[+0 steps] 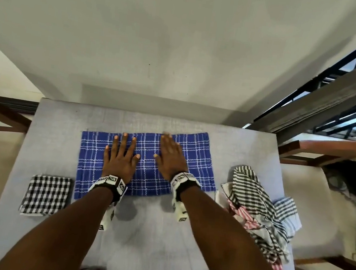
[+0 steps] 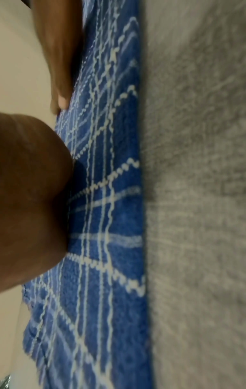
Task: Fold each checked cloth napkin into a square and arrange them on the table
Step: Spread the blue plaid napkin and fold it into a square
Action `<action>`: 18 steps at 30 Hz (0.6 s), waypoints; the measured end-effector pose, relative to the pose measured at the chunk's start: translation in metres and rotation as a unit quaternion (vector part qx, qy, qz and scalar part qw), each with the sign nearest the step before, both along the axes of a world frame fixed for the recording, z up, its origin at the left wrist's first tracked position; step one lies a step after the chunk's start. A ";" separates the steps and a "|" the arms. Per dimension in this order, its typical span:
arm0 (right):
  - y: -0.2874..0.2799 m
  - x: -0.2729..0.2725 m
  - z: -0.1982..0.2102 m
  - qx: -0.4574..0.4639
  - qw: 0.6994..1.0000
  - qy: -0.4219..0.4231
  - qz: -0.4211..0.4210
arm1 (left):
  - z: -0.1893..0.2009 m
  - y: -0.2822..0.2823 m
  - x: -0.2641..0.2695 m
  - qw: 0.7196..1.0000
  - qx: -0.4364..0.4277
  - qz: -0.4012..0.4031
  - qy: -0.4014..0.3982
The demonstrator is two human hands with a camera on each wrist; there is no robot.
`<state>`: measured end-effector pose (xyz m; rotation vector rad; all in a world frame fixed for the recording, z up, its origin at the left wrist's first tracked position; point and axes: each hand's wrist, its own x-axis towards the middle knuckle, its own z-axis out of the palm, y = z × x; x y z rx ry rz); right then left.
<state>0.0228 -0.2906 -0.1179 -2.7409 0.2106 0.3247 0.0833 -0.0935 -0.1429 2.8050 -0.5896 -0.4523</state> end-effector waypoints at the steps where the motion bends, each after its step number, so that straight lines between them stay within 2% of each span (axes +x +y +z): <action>1: -0.026 -0.011 -0.002 0.000 0.999 -0.004 -0.051 | 0.001 0.000 -0.001 1.000 0.000 -0.003 0.003; 3: -0.073 -0.031 -0.006 -0.023 0.993 0.005 -0.115 | 0.002 -0.001 -0.002 1.000 0.003 -0.004 0.001; 5: -0.098 -0.040 -0.010 -0.051 0.994 0.031 -0.097 | 0.004 -0.002 -0.003 1.000 0.010 0.000 -0.007; 7: -0.098 -0.039 -0.013 -0.057 0.994 0.037 -0.089 | 0.005 -0.004 -0.006 1.000 0.014 0.001 -0.014; 12: -0.082 -0.036 -0.015 -0.070 0.988 0.033 -0.133 | 0.010 -0.020 -0.017 0.998 0.015 0.047 -0.051; 15: -0.085 -0.037 -0.020 -0.070 0.989 0.023 -0.128 | 0.013 -0.040 -0.021 0.997 -0.017 -0.042 -0.058; 16: -0.085 -0.037 -0.020 -0.072 0.989 0.018 -0.129 | 0.012 -0.041 -0.019 0.997 -0.021 -0.049 -0.051; 18: -0.085 -0.037 -0.021 -0.067 0.989 0.015 -0.130 | 0.006 -0.026 -0.011 0.999 -0.018 0.009 -0.031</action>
